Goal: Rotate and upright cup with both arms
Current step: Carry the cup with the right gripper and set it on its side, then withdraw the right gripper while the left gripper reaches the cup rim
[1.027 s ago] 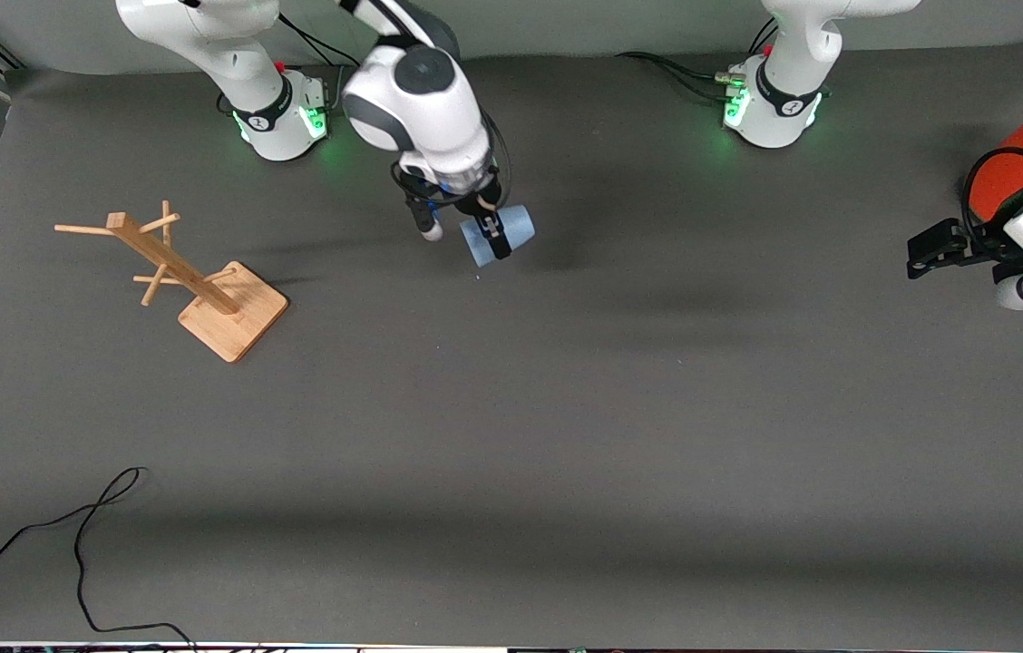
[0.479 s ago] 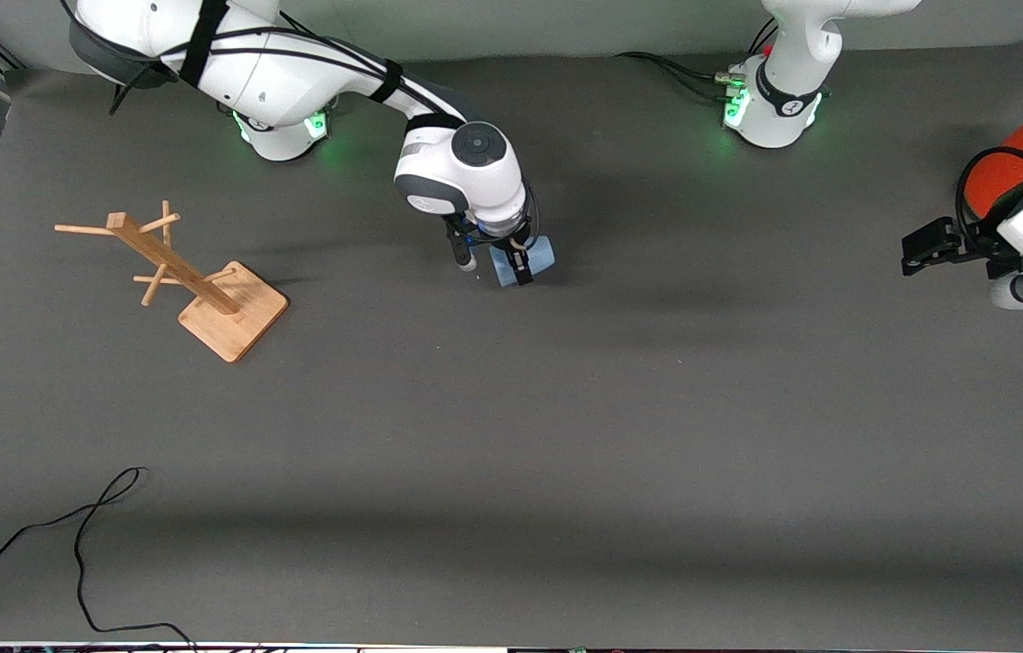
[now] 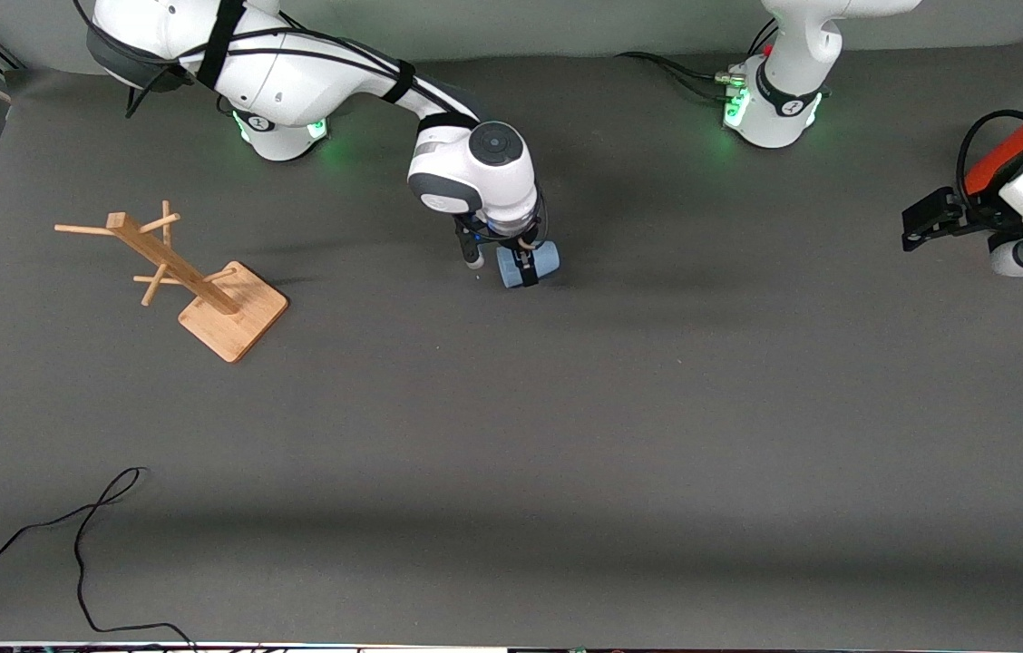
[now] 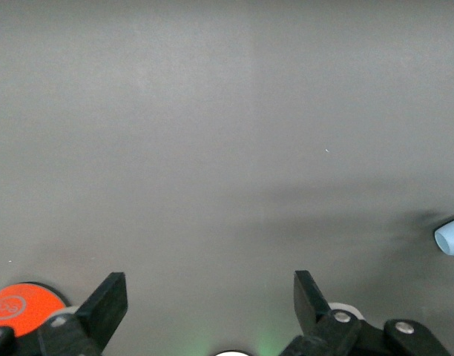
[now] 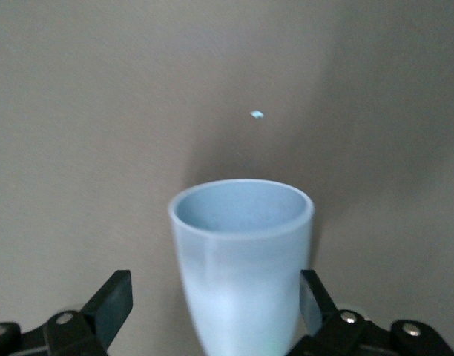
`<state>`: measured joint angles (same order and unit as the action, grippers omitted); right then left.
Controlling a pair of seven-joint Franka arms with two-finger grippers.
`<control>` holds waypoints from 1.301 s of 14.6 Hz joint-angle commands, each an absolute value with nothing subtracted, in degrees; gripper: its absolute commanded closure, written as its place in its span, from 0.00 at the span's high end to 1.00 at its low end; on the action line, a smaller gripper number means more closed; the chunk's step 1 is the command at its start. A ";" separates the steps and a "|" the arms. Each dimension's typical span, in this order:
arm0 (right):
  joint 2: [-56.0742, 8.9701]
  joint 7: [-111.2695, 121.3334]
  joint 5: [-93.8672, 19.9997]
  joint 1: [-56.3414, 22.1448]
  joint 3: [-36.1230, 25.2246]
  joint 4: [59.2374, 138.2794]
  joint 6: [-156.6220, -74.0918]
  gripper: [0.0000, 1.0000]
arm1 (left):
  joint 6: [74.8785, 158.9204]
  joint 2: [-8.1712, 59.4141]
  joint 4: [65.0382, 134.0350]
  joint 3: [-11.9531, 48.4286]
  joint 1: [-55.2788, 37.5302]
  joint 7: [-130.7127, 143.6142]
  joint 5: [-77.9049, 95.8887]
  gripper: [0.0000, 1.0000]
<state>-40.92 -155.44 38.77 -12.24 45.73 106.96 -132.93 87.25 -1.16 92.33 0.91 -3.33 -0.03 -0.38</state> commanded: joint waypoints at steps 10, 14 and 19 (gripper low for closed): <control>-39.20 -123.53 30.77 -9.15 54.76 84.03 -98.19 1.00 | 86.22 -0.97 94.13 1.49 -9.13 4.92 -0.44 1.00; -36.05 -106.57 26.29 -1.69 52.74 81.39 -94.93 1.00 | 87.27 1.05 94.04 1.49 -13.08 11.75 -0.53 1.00; -24.29 -75.83 7.25 0.09 32.05 77.78 -93.87 1.00 | 90.70 5.00 93.34 1.49 -22.22 26.07 -1.14 1.00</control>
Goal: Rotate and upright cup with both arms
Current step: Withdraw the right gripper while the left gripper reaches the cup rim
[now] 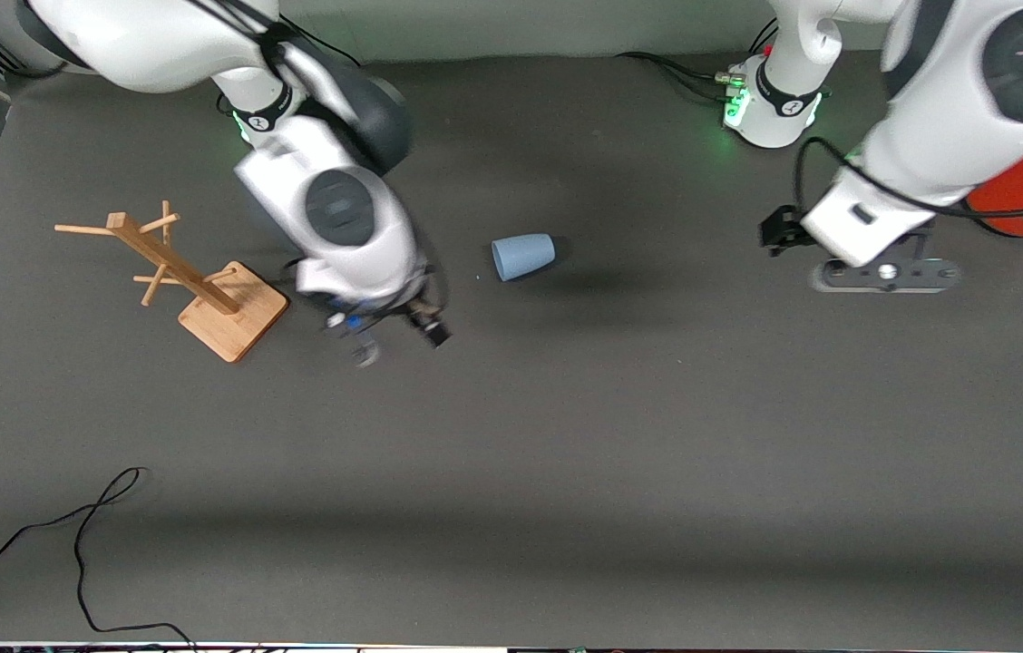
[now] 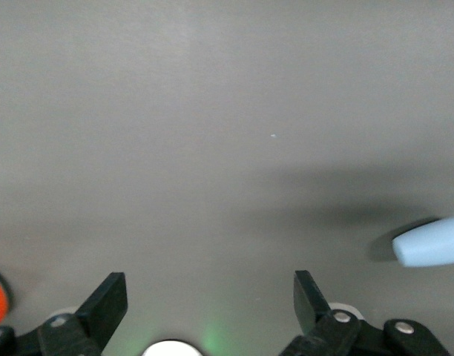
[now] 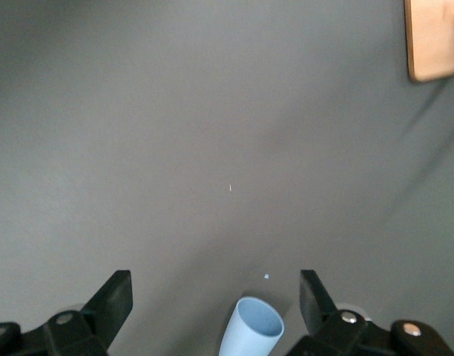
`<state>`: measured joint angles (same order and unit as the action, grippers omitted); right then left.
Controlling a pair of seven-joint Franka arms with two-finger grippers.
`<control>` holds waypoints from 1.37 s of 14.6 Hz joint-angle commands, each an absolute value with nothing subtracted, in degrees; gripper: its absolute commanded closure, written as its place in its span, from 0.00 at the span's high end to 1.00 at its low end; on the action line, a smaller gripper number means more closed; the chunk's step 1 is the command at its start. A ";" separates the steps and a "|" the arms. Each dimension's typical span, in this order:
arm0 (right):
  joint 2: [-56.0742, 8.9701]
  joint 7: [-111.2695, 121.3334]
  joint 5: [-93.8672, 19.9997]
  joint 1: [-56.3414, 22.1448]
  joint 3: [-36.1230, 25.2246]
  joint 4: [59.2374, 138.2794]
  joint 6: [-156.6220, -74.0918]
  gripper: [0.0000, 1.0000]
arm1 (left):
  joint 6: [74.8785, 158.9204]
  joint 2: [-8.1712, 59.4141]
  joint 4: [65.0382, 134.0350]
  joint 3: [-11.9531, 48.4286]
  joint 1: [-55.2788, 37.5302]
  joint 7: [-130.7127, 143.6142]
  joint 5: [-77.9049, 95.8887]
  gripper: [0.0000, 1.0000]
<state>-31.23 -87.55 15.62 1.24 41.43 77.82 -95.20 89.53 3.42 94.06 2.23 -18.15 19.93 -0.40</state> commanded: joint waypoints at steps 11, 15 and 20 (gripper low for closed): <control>-5.72 -19.36 -6.42 0.09 1.77 91.92 -95.36 1.00 | 89.92 31.25 71.48 1.49 -50.51 74.75 -8.43 1.00; -4.66 -10.03 -6.42 -0.44 -2.45 93.43 -95.98 1.00 | 86.75 44.89 57.76 1.32 -57.99 81.90 -11.07 1.00; -4.31 -9.84 -5.98 -0.44 -2.90 95.10 -96.42 1.00 | 87.45 52.72 57.74 1.14 -63.71 83.14 -15.38 1.00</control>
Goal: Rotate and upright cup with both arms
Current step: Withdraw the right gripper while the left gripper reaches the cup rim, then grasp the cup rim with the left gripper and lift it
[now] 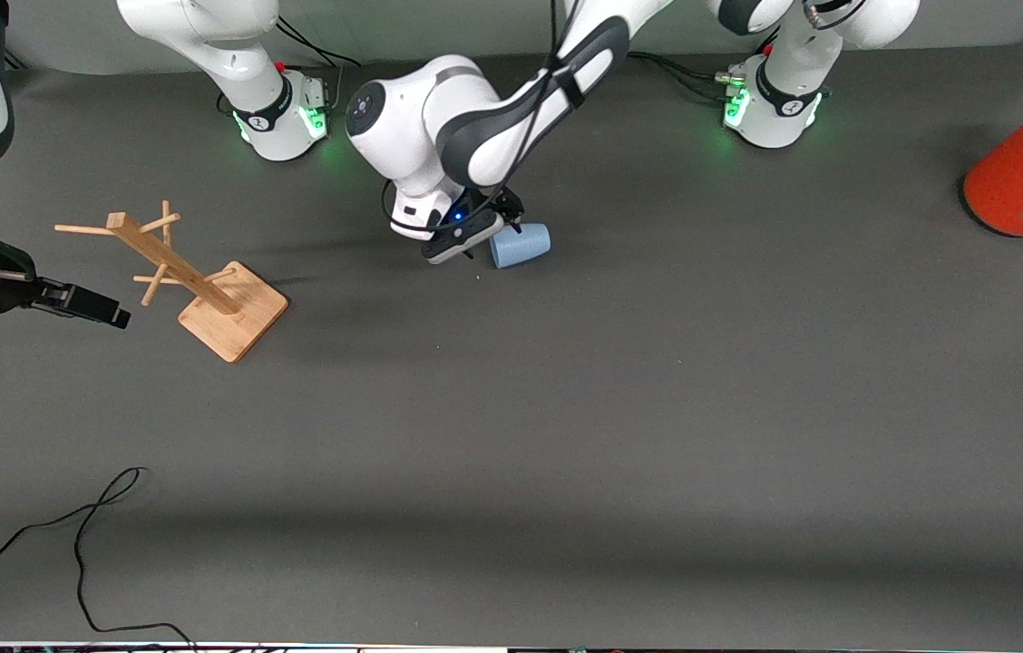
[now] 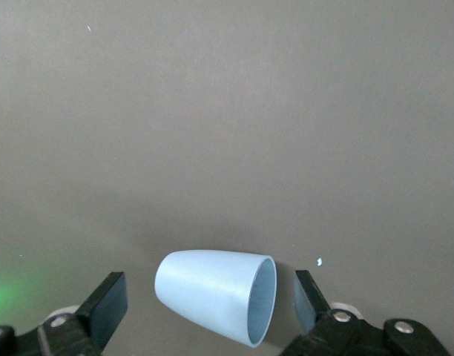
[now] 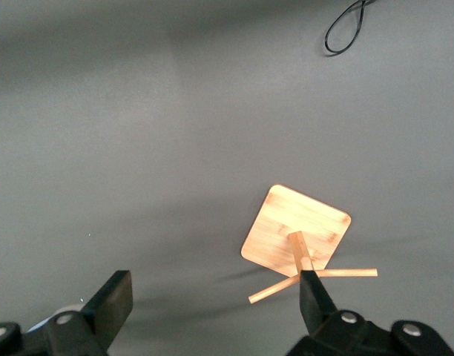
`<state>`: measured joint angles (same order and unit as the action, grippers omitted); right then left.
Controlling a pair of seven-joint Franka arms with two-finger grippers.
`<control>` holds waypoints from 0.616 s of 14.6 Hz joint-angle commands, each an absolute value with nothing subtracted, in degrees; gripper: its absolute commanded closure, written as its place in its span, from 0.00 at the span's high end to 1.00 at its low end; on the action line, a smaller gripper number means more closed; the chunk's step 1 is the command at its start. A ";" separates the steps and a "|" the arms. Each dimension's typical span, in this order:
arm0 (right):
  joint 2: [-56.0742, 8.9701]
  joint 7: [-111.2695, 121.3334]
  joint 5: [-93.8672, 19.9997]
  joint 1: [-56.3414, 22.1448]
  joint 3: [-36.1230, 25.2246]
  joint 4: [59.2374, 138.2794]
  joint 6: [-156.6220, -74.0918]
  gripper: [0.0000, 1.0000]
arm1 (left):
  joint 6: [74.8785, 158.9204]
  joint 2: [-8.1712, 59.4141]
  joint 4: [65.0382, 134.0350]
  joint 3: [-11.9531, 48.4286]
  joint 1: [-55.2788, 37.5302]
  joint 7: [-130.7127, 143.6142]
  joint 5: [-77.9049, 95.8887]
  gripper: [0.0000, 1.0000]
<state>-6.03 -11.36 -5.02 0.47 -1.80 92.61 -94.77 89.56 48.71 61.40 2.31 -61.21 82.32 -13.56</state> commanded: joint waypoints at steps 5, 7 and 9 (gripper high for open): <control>-4.48 -10.54 -1.76 -2.97 -2.37 97.03 -100.10 1.00 | 86.49 55.81 60.72 1.41 -65.30 83.23 -15.21 1.00; -4.31 -10.46 -1.76 -3.16 -2.55 97.12 -100.02 1.00 | 85.26 55.81 62.40 1.41 -66.09 83.50 -15.03 1.00; -4.39 -10.55 -1.76 -3.25 -2.64 97.47 -99.93 1.00 | 84.29 55.72 62.75 1.49 -66.09 83.41 -14.85 1.00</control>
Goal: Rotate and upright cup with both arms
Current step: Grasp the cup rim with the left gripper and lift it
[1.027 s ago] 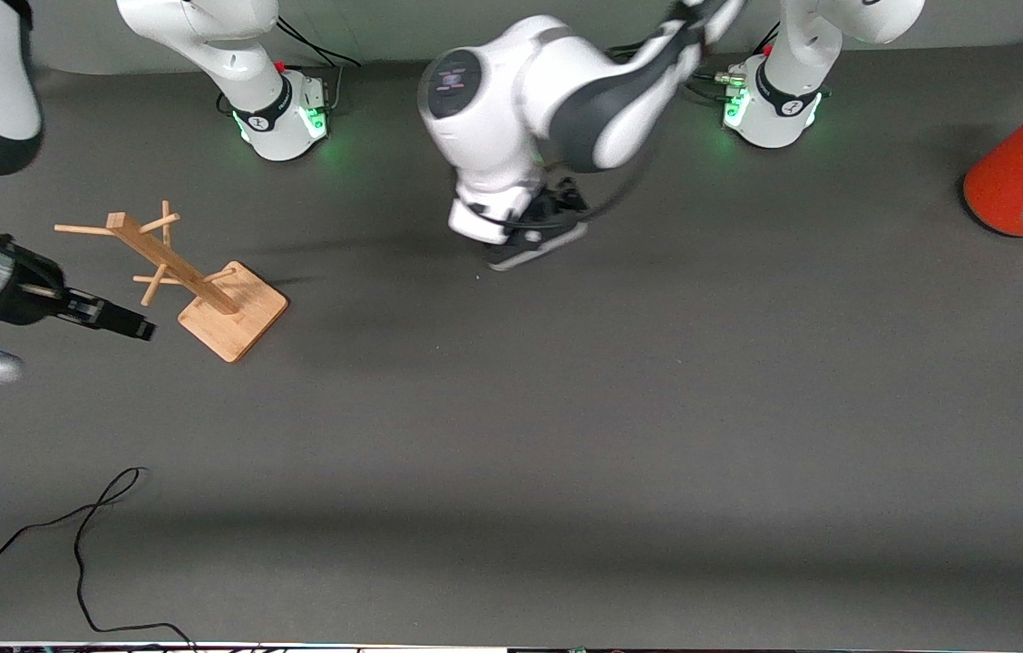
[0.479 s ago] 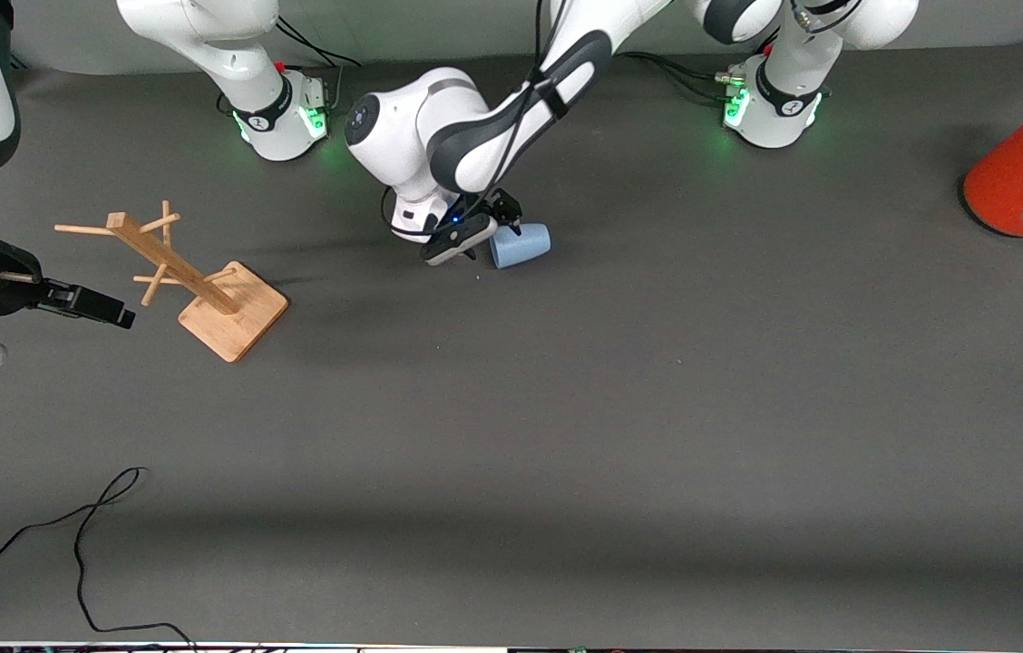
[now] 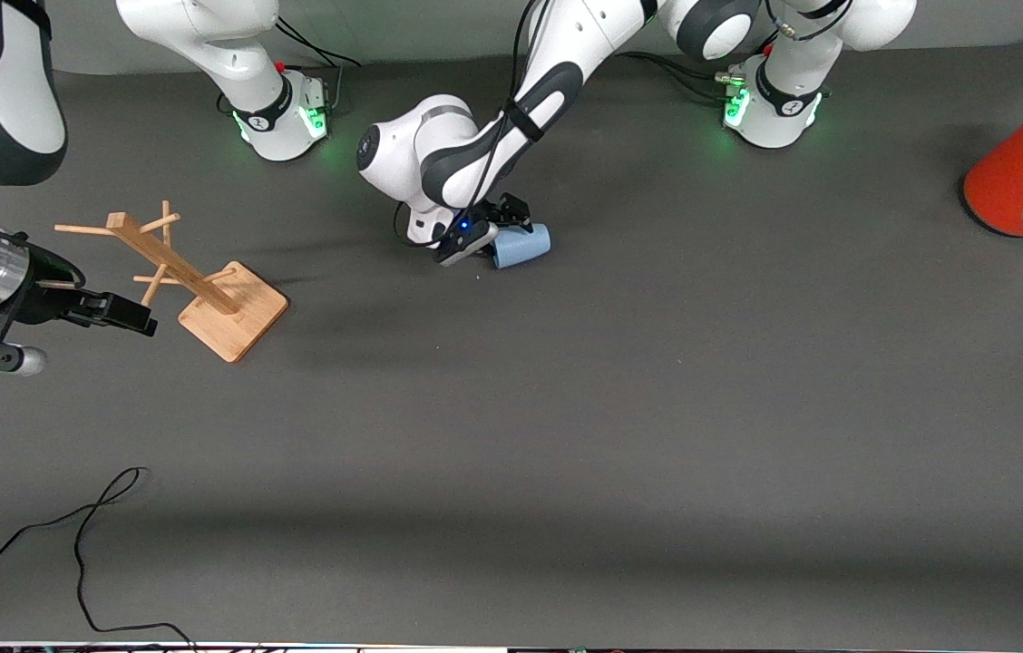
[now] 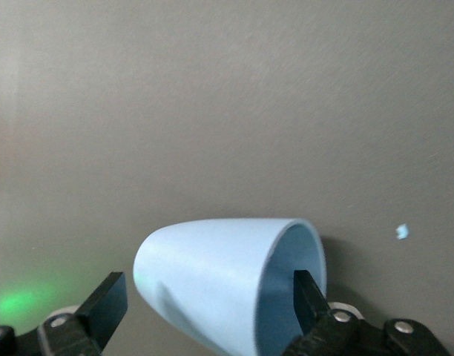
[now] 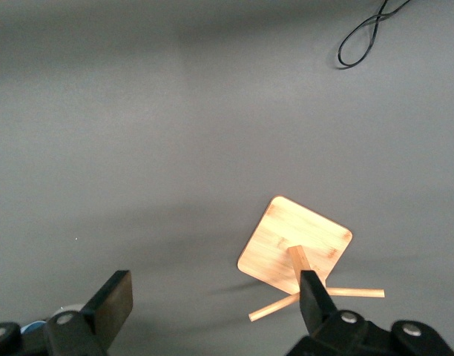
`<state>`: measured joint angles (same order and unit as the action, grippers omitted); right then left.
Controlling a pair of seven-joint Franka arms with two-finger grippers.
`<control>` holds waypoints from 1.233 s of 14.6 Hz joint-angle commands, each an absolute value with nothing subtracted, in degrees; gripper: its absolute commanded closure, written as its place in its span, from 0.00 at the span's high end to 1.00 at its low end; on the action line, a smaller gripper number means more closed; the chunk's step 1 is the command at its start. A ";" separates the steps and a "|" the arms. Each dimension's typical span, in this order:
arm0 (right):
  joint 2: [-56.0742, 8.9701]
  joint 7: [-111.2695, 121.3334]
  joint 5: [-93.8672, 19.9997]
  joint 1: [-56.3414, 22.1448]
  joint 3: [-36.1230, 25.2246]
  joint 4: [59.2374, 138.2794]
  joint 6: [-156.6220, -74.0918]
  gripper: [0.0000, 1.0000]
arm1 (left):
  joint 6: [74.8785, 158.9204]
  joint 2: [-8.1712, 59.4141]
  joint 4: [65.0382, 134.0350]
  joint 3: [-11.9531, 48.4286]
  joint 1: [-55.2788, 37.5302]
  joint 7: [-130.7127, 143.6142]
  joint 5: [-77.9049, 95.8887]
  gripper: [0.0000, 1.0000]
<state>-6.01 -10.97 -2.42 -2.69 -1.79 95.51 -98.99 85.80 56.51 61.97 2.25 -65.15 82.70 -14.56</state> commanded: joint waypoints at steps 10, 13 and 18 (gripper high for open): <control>-4.66 -10.55 -1.67 -3.34 -2.64 97.47 -100.20 1.00 | 84.29 54.76 62.14 1.32 -65.13 88.33 -13.97 0.00; -4.75 -10.64 -1.67 -3.43 -2.64 97.47 -100.28 1.00 | 83.59 53.79 61.88 1.23 -63.64 87.89 -13.97 0.00; -4.57 -10.72 -1.67 -3.78 -2.55 97.47 -100.46 1.00 | 82.44 49.49 60.38 1.76 -58.37 85.96 -13.71 0.00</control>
